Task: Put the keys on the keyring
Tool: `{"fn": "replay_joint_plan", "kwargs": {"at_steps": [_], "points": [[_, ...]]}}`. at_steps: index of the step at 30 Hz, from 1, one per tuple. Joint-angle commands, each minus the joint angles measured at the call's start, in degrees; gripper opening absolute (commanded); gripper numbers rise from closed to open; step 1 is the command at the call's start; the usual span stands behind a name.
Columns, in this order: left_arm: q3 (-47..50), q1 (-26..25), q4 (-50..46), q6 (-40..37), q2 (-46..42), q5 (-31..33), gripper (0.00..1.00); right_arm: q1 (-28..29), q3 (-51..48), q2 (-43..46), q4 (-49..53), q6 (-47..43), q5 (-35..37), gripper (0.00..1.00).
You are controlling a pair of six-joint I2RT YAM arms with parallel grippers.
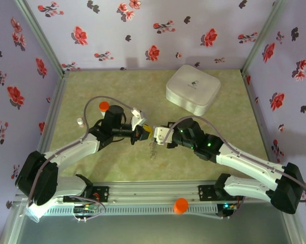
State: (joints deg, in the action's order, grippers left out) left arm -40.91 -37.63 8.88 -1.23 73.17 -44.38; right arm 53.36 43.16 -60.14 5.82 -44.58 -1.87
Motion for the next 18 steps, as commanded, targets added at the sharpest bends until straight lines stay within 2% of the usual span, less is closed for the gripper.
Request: {"fn": "replay_joint_plan", "kwargs": {"at_steps": [1, 18], "points": [[-2.3, -0.5, 0.6, -0.5, 0.2, -0.2, 0.00, 0.7, 1.8, -0.7, -0.4, 0.4, 1.2, 0.00], [-2.5, -0.6, -0.3, -1.2, -0.2, 1.4, 0.00, 1.5, 1.7, -1.0, 1.3, -1.8, 1.6, 0.00]]}}
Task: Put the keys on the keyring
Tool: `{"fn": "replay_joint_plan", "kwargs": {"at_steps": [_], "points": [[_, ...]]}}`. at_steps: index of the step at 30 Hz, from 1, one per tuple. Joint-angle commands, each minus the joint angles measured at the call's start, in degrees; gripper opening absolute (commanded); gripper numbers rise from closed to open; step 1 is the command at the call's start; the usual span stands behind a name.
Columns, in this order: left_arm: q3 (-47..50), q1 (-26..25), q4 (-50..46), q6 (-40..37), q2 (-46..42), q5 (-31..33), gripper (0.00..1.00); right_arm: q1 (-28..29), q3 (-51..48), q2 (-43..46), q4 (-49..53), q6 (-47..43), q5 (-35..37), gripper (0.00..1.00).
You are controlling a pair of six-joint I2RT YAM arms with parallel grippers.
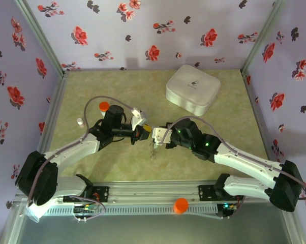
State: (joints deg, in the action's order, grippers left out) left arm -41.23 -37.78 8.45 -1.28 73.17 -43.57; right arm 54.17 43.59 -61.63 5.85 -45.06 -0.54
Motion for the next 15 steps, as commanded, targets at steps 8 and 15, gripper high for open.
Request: {"fn": "replay_joint_plan", "kwargs": {"at_steps": [8, 15], "points": [[-2.4, -0.5, -0.6, -2.0, 0.0, 2.0, 0.00, 2.1, 1.0, -0.1, 3.6, -4.6, 1.6, 0.00], [-2.4, -0.5, -0.8, -2.4, -0.2, 3.1, 0.00, 2.9, 1.3, -0.7, 5.1, -5.3, 1.6, 0.00]]}}
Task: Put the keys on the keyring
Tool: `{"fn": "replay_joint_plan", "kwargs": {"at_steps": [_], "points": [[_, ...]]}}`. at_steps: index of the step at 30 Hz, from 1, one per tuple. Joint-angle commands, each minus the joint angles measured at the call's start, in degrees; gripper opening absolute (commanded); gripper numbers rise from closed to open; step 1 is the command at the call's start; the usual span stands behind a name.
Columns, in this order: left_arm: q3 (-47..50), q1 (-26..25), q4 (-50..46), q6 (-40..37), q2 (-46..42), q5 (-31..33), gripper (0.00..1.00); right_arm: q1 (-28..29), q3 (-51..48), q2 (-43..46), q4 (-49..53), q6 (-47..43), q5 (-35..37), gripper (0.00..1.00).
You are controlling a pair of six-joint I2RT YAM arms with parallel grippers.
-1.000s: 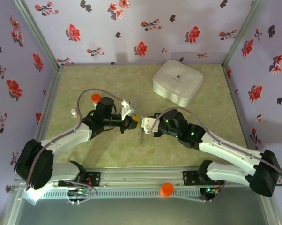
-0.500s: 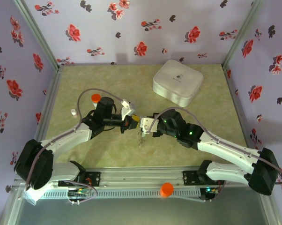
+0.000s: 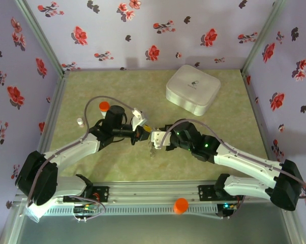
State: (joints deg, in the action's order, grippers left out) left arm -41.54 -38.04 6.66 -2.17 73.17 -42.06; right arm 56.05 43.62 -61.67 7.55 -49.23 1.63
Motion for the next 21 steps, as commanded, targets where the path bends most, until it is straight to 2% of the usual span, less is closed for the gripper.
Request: {"fn": "replay_joint_plan", "kwargs": {"at_steps": [1, 12, 16, 18, 21], "points": [[-2.1, -0.2, 1.0, -1.5, -0.3, 1.7, 0.00, 1.1, 1.4, -0.9, 3.6, -1.1, -0.5, 0.00], [-1.3, -0.3, 2.1, -2.8, -2.2, 5.3, 0.00, 1.7, 3.1, -2.9, 5.5, -0.4, -0.1, 0.00], [0.2, -0.3, 4.6, -3.4, -3.2, 4.9, 0.00, 1.6, 2.6, -2.5, 3.7, 2.5, -0.1, 0.00], [1.6, -0.3, 6.9, -4.0, -4.2, 4.0, 0.00, 0.8, 1.6, -1.2, 1.9, 5.8, -0.6, 0.15], [4.0, -0.4, 11.2, -5.2, -5.3, 1.7, 0.00, -2.4, 0.4, 1.6, 1.7, 11.4, -6.3, 0.27]]}}
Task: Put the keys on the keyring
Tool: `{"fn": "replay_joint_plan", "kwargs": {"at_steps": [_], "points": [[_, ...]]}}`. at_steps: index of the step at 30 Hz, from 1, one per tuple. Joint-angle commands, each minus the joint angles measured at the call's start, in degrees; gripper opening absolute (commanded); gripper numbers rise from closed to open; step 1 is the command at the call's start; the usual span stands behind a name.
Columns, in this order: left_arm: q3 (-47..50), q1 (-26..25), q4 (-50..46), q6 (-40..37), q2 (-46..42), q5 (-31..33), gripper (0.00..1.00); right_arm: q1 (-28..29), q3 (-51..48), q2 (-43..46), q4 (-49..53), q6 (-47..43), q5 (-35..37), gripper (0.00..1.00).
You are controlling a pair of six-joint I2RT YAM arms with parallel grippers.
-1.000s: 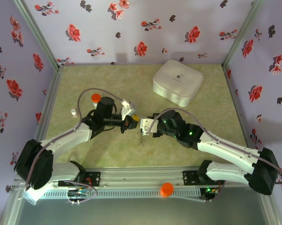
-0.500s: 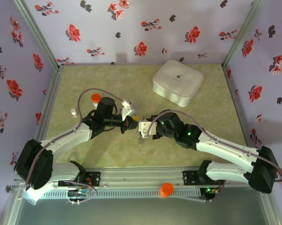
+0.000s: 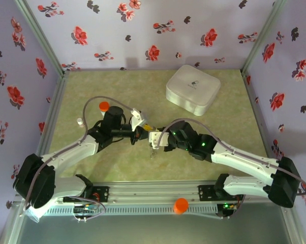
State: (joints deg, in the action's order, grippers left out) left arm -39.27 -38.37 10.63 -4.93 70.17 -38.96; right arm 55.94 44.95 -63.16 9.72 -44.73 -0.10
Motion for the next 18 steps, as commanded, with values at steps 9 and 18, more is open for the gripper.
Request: {"fn": "replay_joint_plan", "kwargs": {"at_steps": [9, 18], "points": [[7.2, -0.1, 17.5, -9.7, -3.9, -10.5, 0.00, -10.8, -3.4, 8.5, -1.1, 20.2, -27.2, 0.32], [10.6, 0.0, 25.1, -11.1, -3.9, -12.9, 0.00, -10.9, -5.4, 5.6, -9.4, 23.9, -30.7, 0.27]]}}
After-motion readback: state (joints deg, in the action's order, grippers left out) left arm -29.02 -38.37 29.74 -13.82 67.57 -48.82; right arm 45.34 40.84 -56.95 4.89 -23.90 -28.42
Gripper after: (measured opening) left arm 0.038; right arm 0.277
